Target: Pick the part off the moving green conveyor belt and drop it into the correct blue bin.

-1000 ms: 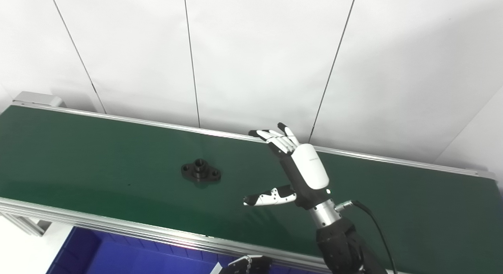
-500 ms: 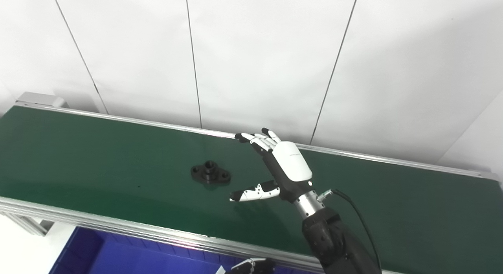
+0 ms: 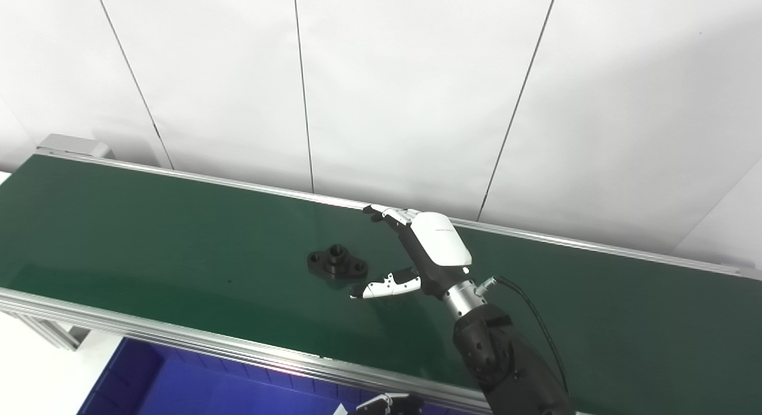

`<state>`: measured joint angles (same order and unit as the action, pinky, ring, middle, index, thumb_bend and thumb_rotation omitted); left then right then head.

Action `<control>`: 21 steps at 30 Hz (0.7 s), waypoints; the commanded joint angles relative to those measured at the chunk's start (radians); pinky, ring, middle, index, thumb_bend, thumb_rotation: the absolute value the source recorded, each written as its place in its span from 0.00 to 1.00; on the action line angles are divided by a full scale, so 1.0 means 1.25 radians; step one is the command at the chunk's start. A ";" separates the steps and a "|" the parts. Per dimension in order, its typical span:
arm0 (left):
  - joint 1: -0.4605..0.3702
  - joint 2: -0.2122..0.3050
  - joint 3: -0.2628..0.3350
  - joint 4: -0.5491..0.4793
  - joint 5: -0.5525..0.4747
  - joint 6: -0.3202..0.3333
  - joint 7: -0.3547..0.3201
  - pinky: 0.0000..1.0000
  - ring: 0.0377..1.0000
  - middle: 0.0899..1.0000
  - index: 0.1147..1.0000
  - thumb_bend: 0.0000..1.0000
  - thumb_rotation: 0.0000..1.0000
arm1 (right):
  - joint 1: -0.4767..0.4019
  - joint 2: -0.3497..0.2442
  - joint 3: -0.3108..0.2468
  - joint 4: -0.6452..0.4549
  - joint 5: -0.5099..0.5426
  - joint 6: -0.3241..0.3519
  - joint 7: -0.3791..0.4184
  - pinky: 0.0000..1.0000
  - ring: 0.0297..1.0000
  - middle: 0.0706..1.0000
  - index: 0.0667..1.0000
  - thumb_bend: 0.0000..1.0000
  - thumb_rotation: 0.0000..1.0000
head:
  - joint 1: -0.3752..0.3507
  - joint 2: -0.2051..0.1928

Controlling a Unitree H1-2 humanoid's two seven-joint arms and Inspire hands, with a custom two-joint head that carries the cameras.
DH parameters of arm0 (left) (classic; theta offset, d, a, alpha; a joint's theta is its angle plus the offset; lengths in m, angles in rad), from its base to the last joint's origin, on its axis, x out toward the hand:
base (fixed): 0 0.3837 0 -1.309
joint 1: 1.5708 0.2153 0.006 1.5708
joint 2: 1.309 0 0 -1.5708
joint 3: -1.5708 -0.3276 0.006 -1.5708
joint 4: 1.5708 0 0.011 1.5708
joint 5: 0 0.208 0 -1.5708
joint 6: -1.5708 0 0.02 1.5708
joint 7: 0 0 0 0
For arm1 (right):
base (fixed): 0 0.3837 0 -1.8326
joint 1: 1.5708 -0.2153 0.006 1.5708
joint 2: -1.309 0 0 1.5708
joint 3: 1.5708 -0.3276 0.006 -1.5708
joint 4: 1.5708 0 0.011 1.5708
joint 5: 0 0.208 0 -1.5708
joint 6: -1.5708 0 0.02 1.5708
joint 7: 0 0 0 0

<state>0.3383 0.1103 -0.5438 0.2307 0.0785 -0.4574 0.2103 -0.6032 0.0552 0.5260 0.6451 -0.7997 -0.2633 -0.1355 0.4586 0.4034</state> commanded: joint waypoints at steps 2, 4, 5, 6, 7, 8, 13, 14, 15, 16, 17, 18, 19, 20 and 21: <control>0.000 0.000 -0.022 -0.012 0.019 -0.010 0.006 0.63 0.71 0.72 0.70 0.80 0.89 | -0.045 0.020 0.002 0.003 0.000 0.016 -0.016 0.86 0.80 0.77 0.82 0.92 0.59 | 0.000 0.002; 0.002 -0.001 -0.023 -0.013 0.016 -0.010 0.011 0.62 0.70 0.72 0.70 0.81 0.89 | -0.053 0.019 0.005 0.018 -0.004 0.024 -0.016 0.86 0.80 0.77 0.82 0.91 0.59 | 0.000 0.003; 0.003 0.000 -0.025 -0.015 0.017 -0.010 0.014 0.62 0.70 0.72 0.70 0.81 0.89 | -0.057 0.019 0.007 0.026 -0.005 0.028 -0.017 0.86 0.80 0.77 0.82 0.91 0.58 | 0.000 0.005; 0.002 0.001 -0.028 -0.016 0.019 -0.010 0.019 0.62 0.70 0.72 0.70 0.80 0.89 | -0.060 0.019 0.008 0.032 -0.007 0.035 -0.016 0.86 0.80 0.77 0.82 0.91 0.58 | 0.001 0.006; 0.002 0.003 -0.030 -0.017 0.021 -0.010 0.021 0.62 0.70 0.71 0.70 0.80 0.89 | -0.062 0.018 0.010 0.038 -0.009 0.039 -0.016 0.86 0.80 0.77 0.82 0.91 0.57 | 0.001 0.006; 0.004 0.002 -0.029 -0.018 0.018 -0.010 0.020 0.62 0.70 0.71 0.70 0.80 0.89 | -0.065 0.018 0.011 0.044 -0.011 0.042 -0.017 0.86 0.80 0.77 0.82 0.91 0.57 | 0.002 0.006; 0.002 0.008 -0.040 -0.021 0.029 -0.010 0.033 0.63 0.70 0.72 0.70 0.81 0.90 | -0.071 0.016 0.018 0.066 -0.012 0.051 -0.021 0.85 0.79 0.76 0.81 0.91 0.55 | 0.003 0.009; 0.002 0.009 -0.042 -0.021 0.031 -0.010 0.036 0.63 0.70 0.72 0.70 0.81 0.91 | -0.073 0.016 0.022 0.074 -0.017 0.051 -0.029 0.85 0.79 0.76 0.81 0.91 0.55 | 0.002 0.011; 0.002 0.010 -0.044 -0.021 0.032 -0.010 0.039 0.63 0.70 0.72 0.70 0.81 0.91 | -0.075 0.016 0.025 0.081 -0.020 0.051 -0.034 0.85 0.79 0.76 0.81 0.91 0.55 | 0.002 0.011; 0.004 0.009 -0.045 -0.023 0.031 -0.010 0.043 0.63 0.70 0.71 0.70 0.82 0.91 | -0.076 0.016 0.029 0.088 -0.025 0.053 -0.038 0.85 0.78 0.76 0.81 0.91 0.54 | 0.002 0.012; 0.004 0.009 -0.046 -0.023 0.030 -0.010 0.046 0.62 0.70 0.71 0.70 0.82 0.90 | -0.078 0.016 0.033 0.093 -0.027 0.055 -0.042 0.85 0.78 0.76 0.81 0.91 0.54 | 0.002 0.012; 0.005 0.009 -0.047 -0.025 0.026 -0.010 0.044 0.62 0.70 0.71 0.70 0.82 0.89 | -0.080 0.016 0.038 0.101 -0.032 0.056 -0.049 0.85 0.78 0.75 0.80 0.91 0.53 | 0.002 0.014; 0.005 0.009 -0.048 -0.026 0.023 -0.010 0.042 0.63 0.70 0.71 0.70 0.82 0.89 | -0.081 0.016 0.041 0.107 -0.036 0.057 -0.053 0.85 0.78 0.75 0.80 0.91 0.52 | 0.002 0.014; 0.004 0.010 -0.050 -0.027 0.024 -0.010 0.043 0.63 0.70 0.71 0.70 0.81 0.89 | -0.082 0.017 0.045 0.113 -0.040 0.059 -0.058 0.85 0.78 0.75 0.80 0.91 0.52 | 0.002 0.016; 0.004 0.010 -0.051 -0.028 0.025 -0.010 0.045 0.63 0.70 0.71 0.70 0.81 0.89 | -0.083 0.017 0.047 0.118 -0.042 0.061 -0.061 0.85 0.78 0.74 0.80 0.91 0.51 | 0.002 0.016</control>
<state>0.3375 0.1287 -0.5872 0.2211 0.0982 -0.4576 0.2629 -0.6524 0.0569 0.5828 0.8071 -0.8476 -0.2063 -0.1745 0.4617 0.4234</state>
